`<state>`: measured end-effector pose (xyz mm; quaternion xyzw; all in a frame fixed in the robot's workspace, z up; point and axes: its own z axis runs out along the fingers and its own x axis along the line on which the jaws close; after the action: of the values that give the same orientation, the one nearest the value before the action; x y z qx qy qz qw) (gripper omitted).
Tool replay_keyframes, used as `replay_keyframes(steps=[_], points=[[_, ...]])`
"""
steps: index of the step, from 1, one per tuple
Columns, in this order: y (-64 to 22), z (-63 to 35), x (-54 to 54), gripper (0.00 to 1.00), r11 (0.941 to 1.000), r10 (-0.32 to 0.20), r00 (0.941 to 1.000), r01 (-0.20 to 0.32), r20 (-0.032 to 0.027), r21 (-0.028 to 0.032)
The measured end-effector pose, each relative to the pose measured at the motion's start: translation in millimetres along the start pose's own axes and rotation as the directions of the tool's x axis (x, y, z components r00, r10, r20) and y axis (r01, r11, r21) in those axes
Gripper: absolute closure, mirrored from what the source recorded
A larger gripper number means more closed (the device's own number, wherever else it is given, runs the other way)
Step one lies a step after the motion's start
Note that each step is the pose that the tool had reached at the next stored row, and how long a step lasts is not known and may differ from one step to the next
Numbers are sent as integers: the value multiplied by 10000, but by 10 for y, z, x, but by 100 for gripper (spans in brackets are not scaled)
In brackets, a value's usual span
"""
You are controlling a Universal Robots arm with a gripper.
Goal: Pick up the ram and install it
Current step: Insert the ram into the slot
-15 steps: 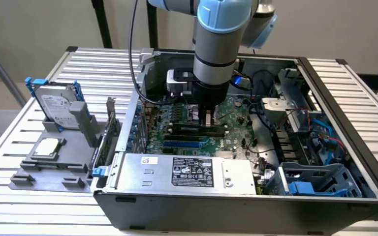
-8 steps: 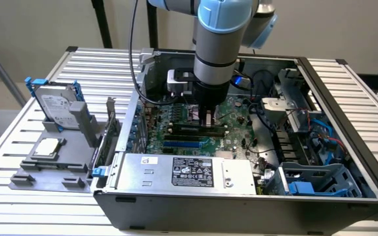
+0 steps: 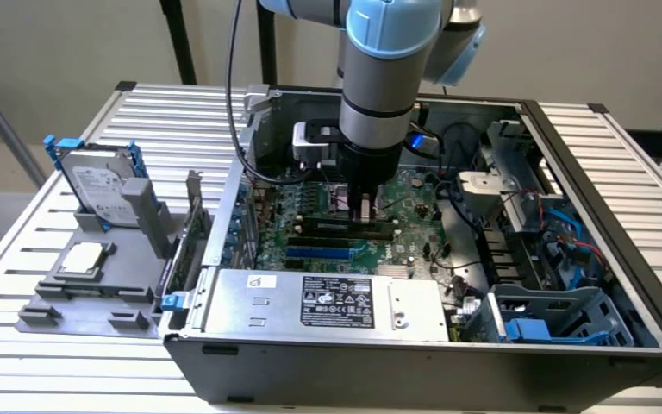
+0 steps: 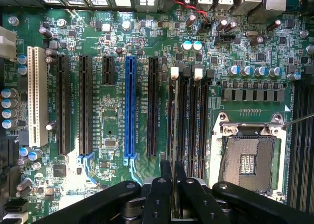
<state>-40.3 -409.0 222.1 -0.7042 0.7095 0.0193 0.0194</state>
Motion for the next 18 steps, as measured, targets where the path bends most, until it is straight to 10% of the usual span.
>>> replay_keyframes(steps=[13,18], points=[[12,15,-1,86,10000,-1,9999,1,-111,19],[13,15,-2,72,10000,-1,9999,1,-116,20]])
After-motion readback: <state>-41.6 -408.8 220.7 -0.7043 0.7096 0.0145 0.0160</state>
